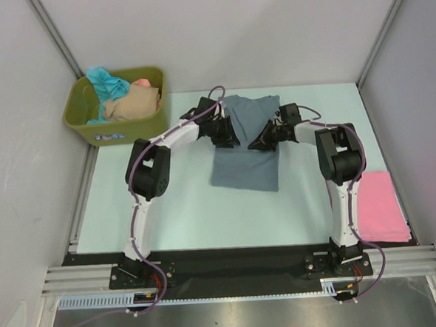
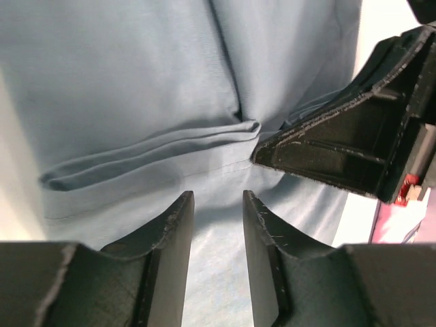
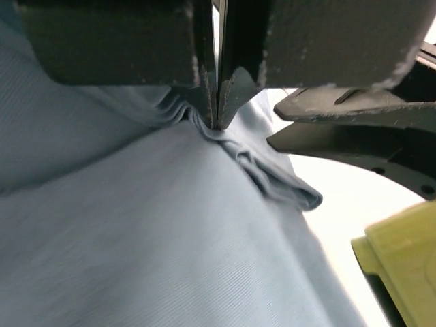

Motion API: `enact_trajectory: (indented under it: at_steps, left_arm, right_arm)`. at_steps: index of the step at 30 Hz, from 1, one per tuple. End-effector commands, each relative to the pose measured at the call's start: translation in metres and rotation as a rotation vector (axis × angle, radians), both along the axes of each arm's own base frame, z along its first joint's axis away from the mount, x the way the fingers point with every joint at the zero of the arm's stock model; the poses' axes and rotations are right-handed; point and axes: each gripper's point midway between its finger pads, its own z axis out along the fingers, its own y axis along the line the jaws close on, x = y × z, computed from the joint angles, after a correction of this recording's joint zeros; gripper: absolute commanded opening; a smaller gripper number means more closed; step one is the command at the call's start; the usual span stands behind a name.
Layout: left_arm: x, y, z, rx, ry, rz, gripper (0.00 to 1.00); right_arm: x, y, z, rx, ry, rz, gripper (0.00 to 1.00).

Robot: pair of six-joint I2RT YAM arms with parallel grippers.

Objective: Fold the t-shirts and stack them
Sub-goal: Fold the tshirt

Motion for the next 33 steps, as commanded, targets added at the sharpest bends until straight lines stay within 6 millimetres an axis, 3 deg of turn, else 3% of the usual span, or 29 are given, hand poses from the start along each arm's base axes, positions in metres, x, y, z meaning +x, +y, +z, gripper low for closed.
enact_trajectory:
  at_steps: [1,6,8,9,11,12,14,18,19,24,33]
  left_arm:
    - [0.013,-0.011,0.023,-0.064,-0.054,-0.014,0.41]
    - [0.018,-0.006,0.012,-0.044,-0.046,-0.01,0.46]
    - [0.021,-0.001,0.0,-0.021,-0.034,0.0,0.46]
    - [0.022,0.005,-0.004,-0.013,-0.025,0.008,0.45]
    - [0.023,0.011,-0.012,0.0,-0.012,0.017,0.45]
    - [0.025,0.016,-0.014,0.004,-0.006,0.02,0.46]
    - [0.028,0.021,-0.007,0.014,-0.02,0.018,0.46]
    - [0.03,0.027,0.026,0.032,-0.101,0.008,0.52]
    - [0.031,0.03,0.046,0.037,-0.152,0.001,0.58]
    - [0.033,0.053,0.068,0.148,-0.241,0.015,0.71]
    - [0.037,0.077,0.028,0.298,-0.196,-0.017,0.67]
  right_arm:
    - [0.024,-0.003,0.004,0.027,-0.035,-0.035,0.01]
    - [0.048,-0.021,-0.009,0.015,-0.059,-0.083,0.02]
    - [0.061,-0.02,0.002,0.028,-0.121,-0.038,0.04]
    - [0.059,-0.022,-0.006,0.013,-0.084,-0.023,0.04]
    - [0.062,-0.031,-0.002,-0.032,-0.109,0.011,0.07]
    - [0.064,-0.035,0.014,-0.047,-0.12,0.015,0.08]
    - [0.061,-0.05,0.024,-0.1,-0.143,0.025,0.17]
    - [0.049,-0.083,0.062,-0.228,-0.221,0.032,0.32]
    - [0.047,-0.09,0.062,-0.261,-0.218,0.027,0.38]
    - [0.022,-0.104,0.053,-0.341,-0.201,0.109,0.47]
    - [0.014,-0.107,0.03,-0.377,-0.162,0.16,0.51]
